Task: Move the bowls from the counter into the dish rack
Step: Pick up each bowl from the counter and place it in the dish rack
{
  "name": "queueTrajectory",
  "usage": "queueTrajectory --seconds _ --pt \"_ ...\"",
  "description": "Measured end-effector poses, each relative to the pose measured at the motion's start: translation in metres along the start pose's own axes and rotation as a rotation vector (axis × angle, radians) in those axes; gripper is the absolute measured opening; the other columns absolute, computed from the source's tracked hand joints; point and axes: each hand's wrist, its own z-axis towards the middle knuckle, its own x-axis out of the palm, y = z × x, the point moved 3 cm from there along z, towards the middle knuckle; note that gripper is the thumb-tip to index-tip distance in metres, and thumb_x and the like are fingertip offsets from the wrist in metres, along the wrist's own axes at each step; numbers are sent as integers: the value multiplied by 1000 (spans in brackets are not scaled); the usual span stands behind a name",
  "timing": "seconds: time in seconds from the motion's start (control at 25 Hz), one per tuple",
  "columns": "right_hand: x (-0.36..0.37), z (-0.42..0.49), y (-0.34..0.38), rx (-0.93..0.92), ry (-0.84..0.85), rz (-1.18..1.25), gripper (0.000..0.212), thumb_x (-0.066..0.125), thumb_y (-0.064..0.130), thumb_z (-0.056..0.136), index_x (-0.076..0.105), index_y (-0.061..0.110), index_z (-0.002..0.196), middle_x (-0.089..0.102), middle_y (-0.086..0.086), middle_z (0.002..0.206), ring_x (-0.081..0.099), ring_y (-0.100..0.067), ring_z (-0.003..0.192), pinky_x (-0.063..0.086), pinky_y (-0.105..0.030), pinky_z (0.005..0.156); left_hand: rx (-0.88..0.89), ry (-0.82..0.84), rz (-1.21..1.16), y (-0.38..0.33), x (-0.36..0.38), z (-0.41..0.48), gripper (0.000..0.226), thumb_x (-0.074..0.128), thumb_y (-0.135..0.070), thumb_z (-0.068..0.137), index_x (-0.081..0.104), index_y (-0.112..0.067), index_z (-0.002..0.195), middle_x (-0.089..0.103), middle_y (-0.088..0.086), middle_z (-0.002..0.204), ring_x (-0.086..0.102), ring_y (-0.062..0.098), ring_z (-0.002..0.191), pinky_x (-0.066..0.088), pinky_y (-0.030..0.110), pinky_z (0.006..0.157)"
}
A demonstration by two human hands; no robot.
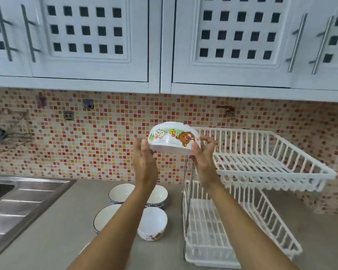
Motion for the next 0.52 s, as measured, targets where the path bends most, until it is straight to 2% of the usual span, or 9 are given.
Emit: queueTrajectory --seconds 0.08,0.12,0.2,0.28,0.36,0.44,0.52 --pt "-32 19 18 -45 62 -13 57 67 53 72 30 33 110 55 -13 123 63 -15 105 52 -29 88 12 71 27 -9 24 17 74 29 -71 78 51 -15 121 59 7 128 54 26 123 48 39 100" --pt "-52 27 28 -71 79 -43 69 72 57 68 29 31 116 56 -13 122 64 -9 100 53 -22 83 24 122 62 -13 41 24 86 25 -73 77 48 -8 128 57 4 130 53 22 123 44 38 103" --pt "-92 46 38 -57 123 -127 94 76 65 57 27 28 128 56 -7 124 65 -4 100 54 -19 78 58 214 104 -21 72 36 83 19 -67 83 52 -1 121 58 -4 112 55 10 104 41 28 91" --pt "-136 65 42 -16 167 -266 106 77 68 50 26 35 137 51 -3 134 59 -16 115 53 -34 91 21 294 137 -24 106 48 83 15 -69 81 52 0 112 59 6 105 55 14 96 41 29 86" --pt "-177 85 37 46 202 -460 110 77 70 47 25 43 140 46 2 142 50 -21 127 45 -46 104 -57 395 233 -13 137 60 92 13 -79 74 50 -7 118 60 14 117 56 24 108 43 41 96" --pt "-206 100 29 110 267 -671 120 78 69 47 19 39 146 36 4 151 41 -19 136 37 -47 111 -143 528 380 5 166 67 97 10 -83 74 43 -16 135 52 18 137 50 32 125 35 52 108" --pt "-220 112 19 153 358 -831 121 82 57 54 12 32 150 25 4 157 34 -18 140 32 -44 115 -186 618 498 22 190 70 102 9 -86 73 34 -19 146 37 17 152 37 34 137 26 55 114"
